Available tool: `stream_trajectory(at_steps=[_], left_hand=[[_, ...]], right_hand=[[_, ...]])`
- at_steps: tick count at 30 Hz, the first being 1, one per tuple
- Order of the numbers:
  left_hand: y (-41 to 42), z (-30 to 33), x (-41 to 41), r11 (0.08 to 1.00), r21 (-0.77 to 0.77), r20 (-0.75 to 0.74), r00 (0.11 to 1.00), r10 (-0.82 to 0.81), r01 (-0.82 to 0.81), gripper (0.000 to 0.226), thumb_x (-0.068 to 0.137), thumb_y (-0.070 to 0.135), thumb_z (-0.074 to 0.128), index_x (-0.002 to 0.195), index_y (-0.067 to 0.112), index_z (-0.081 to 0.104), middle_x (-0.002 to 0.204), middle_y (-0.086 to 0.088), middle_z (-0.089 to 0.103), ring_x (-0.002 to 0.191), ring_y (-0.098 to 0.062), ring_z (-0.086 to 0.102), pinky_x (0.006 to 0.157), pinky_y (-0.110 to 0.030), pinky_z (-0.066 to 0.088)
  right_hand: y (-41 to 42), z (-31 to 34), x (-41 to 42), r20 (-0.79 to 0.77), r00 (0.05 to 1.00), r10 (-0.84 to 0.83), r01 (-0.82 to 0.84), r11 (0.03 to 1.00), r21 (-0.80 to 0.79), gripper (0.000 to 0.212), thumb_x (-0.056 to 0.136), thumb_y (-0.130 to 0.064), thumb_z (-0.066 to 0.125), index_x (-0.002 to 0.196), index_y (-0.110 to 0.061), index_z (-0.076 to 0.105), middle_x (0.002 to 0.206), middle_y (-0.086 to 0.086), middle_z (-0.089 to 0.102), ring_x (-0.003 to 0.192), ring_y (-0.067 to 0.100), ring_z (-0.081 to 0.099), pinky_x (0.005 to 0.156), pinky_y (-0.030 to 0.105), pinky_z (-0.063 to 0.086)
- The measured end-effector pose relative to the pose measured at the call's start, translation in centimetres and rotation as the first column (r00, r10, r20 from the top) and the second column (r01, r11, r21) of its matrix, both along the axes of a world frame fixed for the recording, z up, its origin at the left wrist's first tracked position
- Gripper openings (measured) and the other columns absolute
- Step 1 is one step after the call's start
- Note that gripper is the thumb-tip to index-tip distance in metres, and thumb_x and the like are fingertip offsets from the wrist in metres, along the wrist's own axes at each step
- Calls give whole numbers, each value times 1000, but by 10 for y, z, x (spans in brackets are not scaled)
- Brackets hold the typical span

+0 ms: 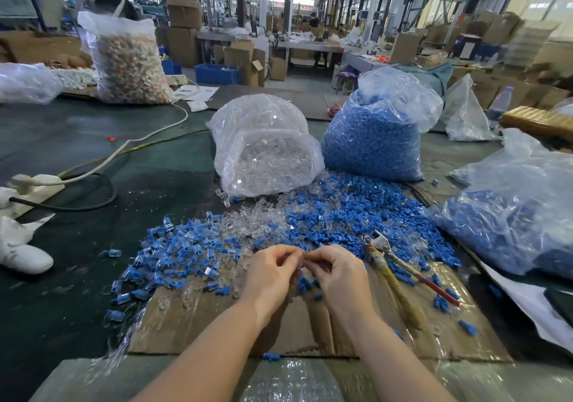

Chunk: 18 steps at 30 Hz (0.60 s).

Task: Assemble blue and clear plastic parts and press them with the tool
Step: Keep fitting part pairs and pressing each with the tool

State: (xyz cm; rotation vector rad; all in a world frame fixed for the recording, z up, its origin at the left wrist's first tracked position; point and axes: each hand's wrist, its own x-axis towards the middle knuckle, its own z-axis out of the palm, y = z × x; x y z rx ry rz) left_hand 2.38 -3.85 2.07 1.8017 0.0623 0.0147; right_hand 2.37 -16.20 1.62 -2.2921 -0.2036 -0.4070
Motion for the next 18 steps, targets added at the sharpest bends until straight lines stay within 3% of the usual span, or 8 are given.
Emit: stream_trajectory(at_steps=[2,4,7,10,14,18], left_hand=[[1,3,-2,986,-163,-75,997,6,-18,12,91,12,57,95,11,68,78,-3,68,62,-2,62,55,-15,51],[4,3,-3,981,-190,-96,995,13,-31,7,88,10,61,89,11,68,79,-6,69,66,-7,64,58,-16,52],[8,-1,-6,987,-139,-104,992,64,-78,5,83,9,66,86,13,66,82,-5,68,74,-15,65,60,-20,53],[11,-5,-11,990,-110,-92,993,78,-88,17,83,6,65,97,15,63,89,-1,66,79,-12,63,55,-10,48],[10,-7,-13,994,91,-31,997,64,-61,26,88,10,60,112,20,63,96,7,62,87,-5,60,70,-15,48],[8,-6,-14,987,149,-9,998,69,-66,15,88,8,60,97,18,67,93,4,63,88,-9,60,81,-24,50]], right_hand=[[0,1,-1,-18,1000,20,-19,999,36,6,82,-15,70,87,-17,73,82,-5,67,83,14,61,79,37,51],[0,2,-2,-56,998,29,-27,999,39,11,82,-14,70,91,-18,73,86,-5,69,85,12,62,81,35,51],[-1,2,-3,-92,996,-18,13,999,-48,17,84,-11,66,99,-19,71,95,-5,69,90,8,60,87,27,50],[-7,2,-5,-94,993,-75,51,971,-232,17,86,-16,63,101,-23,68,100,-8,66,94,9,58,85,23,47],[-10,3,-7,-156,982,-104,13,867,-498,17,85,-18,59,99,-25,67,100,-6,65,97,15,56,81,25,42],[-9,-2,-8,-195,975,-105,-34,800,-599,21,88,-9,51,96,-24,64,99,-4,62,95,18,56,78,28,43]])
